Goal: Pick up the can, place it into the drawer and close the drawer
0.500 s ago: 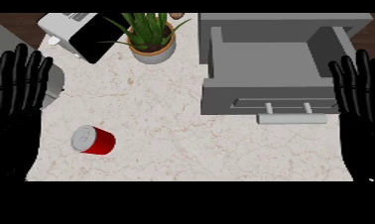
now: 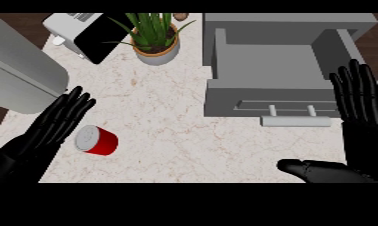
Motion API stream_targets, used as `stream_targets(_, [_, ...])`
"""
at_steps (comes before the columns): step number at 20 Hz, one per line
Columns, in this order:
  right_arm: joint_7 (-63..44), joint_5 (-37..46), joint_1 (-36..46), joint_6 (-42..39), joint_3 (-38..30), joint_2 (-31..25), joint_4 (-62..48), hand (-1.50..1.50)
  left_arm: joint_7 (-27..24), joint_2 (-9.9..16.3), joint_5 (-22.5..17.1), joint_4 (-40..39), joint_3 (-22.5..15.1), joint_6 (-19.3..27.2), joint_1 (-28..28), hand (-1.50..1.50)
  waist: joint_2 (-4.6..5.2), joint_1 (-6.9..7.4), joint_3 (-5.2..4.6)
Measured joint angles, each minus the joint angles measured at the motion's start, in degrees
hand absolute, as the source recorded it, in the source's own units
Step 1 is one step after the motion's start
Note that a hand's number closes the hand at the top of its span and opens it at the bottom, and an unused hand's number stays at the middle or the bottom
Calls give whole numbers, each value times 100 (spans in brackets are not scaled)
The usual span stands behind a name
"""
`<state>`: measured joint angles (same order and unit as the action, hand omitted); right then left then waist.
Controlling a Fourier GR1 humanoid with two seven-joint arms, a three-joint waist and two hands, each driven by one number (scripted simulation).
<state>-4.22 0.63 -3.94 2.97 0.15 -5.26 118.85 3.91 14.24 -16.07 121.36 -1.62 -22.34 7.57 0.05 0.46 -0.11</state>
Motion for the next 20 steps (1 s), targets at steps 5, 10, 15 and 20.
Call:
stream_targets(5, [-503,17,-193,35,-74,-47,27,-150,343,561,-726,199,403,-613,598,-150,-11,-1,7])
stream_targets(10, [-463,-158,-681,-177,-222,-87,236,-150,458,780,-1283,345,924,-1074,1025,-150,-16,-21,10])
stream_targets(15, [-326,-225,-704,-318,-358,-76,100,-150,941,719,-1674,414,1154,-1029,987,-150,-12,-34,12])
stream_targets(20, [-163,-312,-972,-482,-459,-39,189,-150,967,568,-1634,238,1391,-1292,1125,-150,-12,-40,12])
